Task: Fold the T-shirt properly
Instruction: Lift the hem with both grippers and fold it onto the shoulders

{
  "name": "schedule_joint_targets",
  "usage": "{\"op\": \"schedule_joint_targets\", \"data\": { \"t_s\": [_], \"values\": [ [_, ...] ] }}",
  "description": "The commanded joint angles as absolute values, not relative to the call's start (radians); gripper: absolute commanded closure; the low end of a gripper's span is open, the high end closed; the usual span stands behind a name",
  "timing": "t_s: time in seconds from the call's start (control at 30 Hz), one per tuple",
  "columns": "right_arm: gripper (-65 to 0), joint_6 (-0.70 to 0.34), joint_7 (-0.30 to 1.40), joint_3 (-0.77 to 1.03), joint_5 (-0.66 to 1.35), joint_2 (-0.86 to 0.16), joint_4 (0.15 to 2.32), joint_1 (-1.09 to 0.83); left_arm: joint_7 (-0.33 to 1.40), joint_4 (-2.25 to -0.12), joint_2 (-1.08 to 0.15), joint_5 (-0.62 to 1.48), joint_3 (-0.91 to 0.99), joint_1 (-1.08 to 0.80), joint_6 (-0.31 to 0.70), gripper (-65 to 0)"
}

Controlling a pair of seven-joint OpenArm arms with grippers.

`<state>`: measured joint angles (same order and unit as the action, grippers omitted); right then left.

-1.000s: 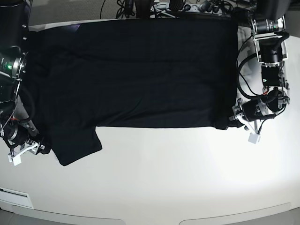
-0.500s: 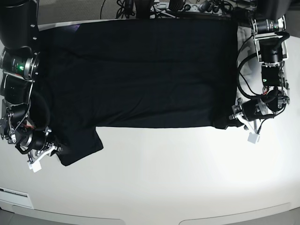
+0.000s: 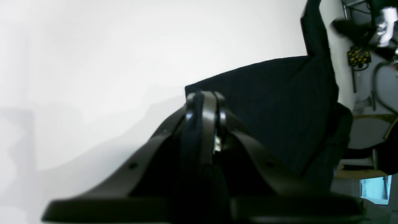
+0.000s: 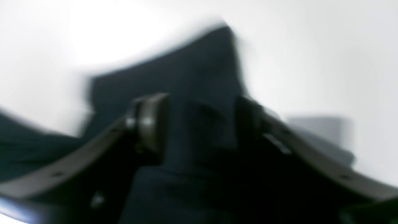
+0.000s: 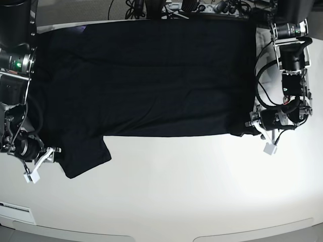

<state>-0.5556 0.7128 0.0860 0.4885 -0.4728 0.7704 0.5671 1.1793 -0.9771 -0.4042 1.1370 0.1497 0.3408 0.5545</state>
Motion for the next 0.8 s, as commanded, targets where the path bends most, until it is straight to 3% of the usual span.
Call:
{"op": "schedule_joint_targets", "data": {
  "t_s": [0.0,0.1,0.23,0.3,0.37,0.4,0.47,0.5,0.77],
  "values": [
    [-37.9,-0.555,0.654,0.091,0.488,-0.482,0.784,0.582,1.205,-0.975,-0.405,1.138,0.144,0.347,0.539,0.0],
    [-37.8,-0.566,0.640,0.091,0.510,-0.462,0.783,0.525,1.206,-0.975,-0.404,1.134,0.144,0.347,0.539,0.0],
    [-37.7,-0.686,0.651,0.091,0.604,-0.432,0.783,0.484,1.205,-0.975,-0.404,1.135,0.144,0.350,0.539,0.0],
    [-36.8,-0.698,0.672,0.091,0.654,-0.424,0.783,0.484,1.206,-0.975,-0.405,1.134,0.144,0.349,0.539,0.0],
    [-31.1,-0.698,0.697,0.091,0.683,-0.421,0.783,0.500,1.207,-0.975,-0.405,1.132,0.144,0.348,0.539,0.0],
    [-24.3,-0.698,0.702,0.091,0.684,-0.421,0.784,0.514,1.206,-0.975,-0.405,1.128,0.144,0.348,0.539,0.0],
    [-4.5,-0.698,0.746,0.091,0.686,-0.425,0.785,0.549,1.206,-0.975,-0.405,1.127,0.144,0.349,0.540,0.0],
    [0.0,-0.698,0.789,0.091,0.707,-0.429,0.789,0.569,1.206,-0.975,-0.404,1.127,0.144,0.350,0.544,0.0],
    [0.0,-0.698,1.226,0.090,1.202,-0.536,0.938,0.611,1.213,-0.975,-0.403,1.156,0.144,0.390,0.690,0.0]
  ]
}}
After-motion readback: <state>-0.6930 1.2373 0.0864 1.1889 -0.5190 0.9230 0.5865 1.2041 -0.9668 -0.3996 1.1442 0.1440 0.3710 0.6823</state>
